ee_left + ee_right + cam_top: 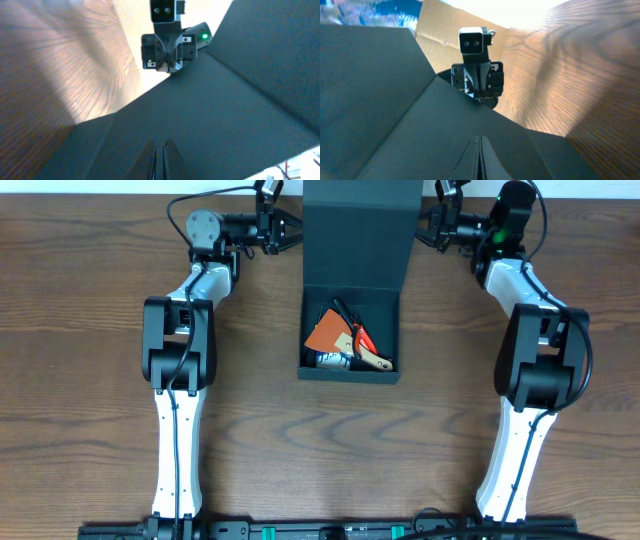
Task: Pack container
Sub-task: 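Swing the lid forward with both grippers to close the box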
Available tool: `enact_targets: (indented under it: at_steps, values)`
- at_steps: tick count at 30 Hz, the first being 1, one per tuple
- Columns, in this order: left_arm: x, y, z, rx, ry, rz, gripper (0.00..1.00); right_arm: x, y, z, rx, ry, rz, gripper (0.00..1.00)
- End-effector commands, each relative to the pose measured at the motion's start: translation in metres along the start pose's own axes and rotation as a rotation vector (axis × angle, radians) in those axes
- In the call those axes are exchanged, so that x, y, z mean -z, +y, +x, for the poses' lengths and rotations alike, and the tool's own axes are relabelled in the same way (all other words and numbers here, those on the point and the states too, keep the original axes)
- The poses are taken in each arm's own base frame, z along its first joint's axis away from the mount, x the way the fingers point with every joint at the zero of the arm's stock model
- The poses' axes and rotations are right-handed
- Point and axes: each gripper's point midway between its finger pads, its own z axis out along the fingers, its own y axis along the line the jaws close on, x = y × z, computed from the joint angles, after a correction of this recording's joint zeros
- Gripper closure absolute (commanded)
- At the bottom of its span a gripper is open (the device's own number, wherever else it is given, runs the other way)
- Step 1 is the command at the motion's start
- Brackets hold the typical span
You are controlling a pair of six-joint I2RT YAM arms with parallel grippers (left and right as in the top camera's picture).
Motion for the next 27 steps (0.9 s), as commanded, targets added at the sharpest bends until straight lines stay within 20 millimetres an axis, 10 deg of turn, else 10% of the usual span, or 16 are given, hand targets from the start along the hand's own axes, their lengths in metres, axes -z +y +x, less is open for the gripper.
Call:
enact_targets:
  at_steps: [1,27]
  values:
    - [-0.001,-0.018,0.002,0.057,0.022,-0.002,0.94,-0.009,0.008,0.007,-0.049,0.058,-0.019,0.98]
    - [-0.024,-0.061,0.008,0.012,0.066,0.019,0.95,-0.014,0.051,0.014,0.025,0.097,-0.041,0.98]
